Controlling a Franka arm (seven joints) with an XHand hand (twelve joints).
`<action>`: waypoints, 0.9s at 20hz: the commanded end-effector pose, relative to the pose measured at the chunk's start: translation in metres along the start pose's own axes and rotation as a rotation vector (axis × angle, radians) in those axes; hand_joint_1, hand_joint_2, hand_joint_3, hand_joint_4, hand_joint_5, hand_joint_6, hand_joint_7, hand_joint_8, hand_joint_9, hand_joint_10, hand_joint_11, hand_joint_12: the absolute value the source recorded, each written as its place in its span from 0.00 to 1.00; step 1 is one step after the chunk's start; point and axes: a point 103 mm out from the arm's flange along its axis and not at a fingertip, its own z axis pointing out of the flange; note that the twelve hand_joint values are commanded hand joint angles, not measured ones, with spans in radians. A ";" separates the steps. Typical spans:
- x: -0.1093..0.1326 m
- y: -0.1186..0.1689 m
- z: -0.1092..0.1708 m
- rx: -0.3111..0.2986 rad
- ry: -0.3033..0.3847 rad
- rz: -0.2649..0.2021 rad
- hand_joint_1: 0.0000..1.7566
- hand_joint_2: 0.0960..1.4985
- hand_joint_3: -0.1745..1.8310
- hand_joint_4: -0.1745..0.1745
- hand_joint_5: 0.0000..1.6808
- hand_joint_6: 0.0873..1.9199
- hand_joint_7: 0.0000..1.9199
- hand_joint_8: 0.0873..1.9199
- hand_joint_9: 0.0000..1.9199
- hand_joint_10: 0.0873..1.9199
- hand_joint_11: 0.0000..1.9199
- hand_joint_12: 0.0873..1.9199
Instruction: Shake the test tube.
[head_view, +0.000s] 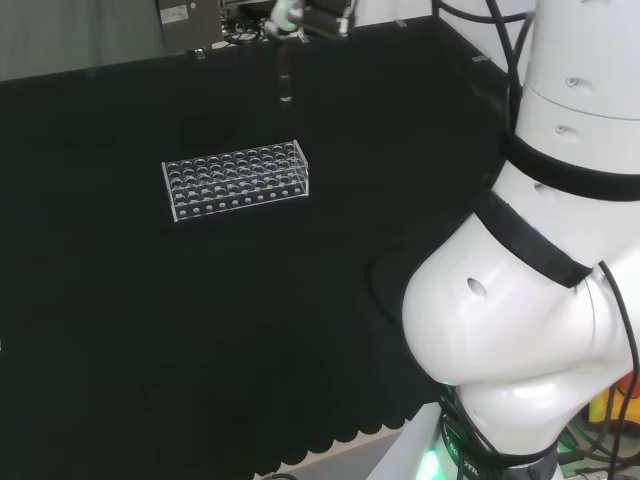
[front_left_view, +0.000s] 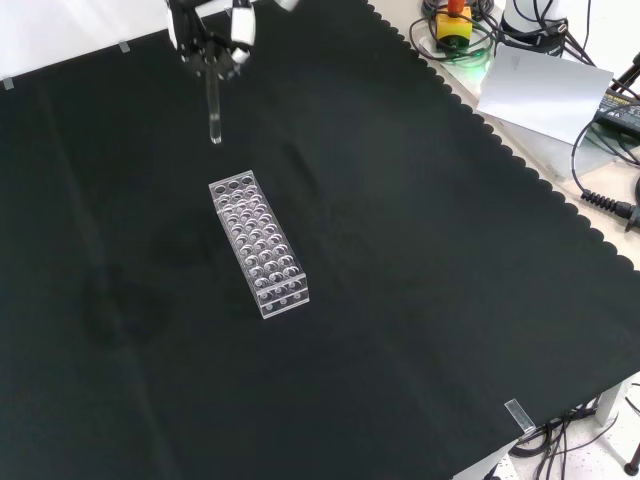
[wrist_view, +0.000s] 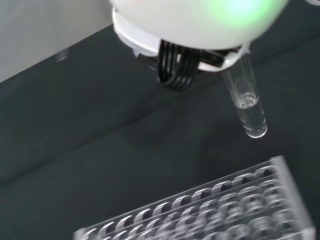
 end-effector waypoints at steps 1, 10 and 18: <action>-0.075 -0.002 -0.036 -0.072 -0.064 0.126 0.76 0.32 0.48 0.00 0.81 0.24 0.74 0.24 0.86 0.32 0.66 0.42; -0.048 0.004 -0.026 -0.050 -0.070 0.075 0.76 0.32 0.48 0.00 0.81 0.24 0.74 0.24 0.86 0.32 0.66 0.42; 0.054 0.010 0.012 0.024 -0.037 -0.107 0.76 0.32 0.48 0.00 0.81 0.24 0.74 0.24 0.86 0.32 0.66 0.42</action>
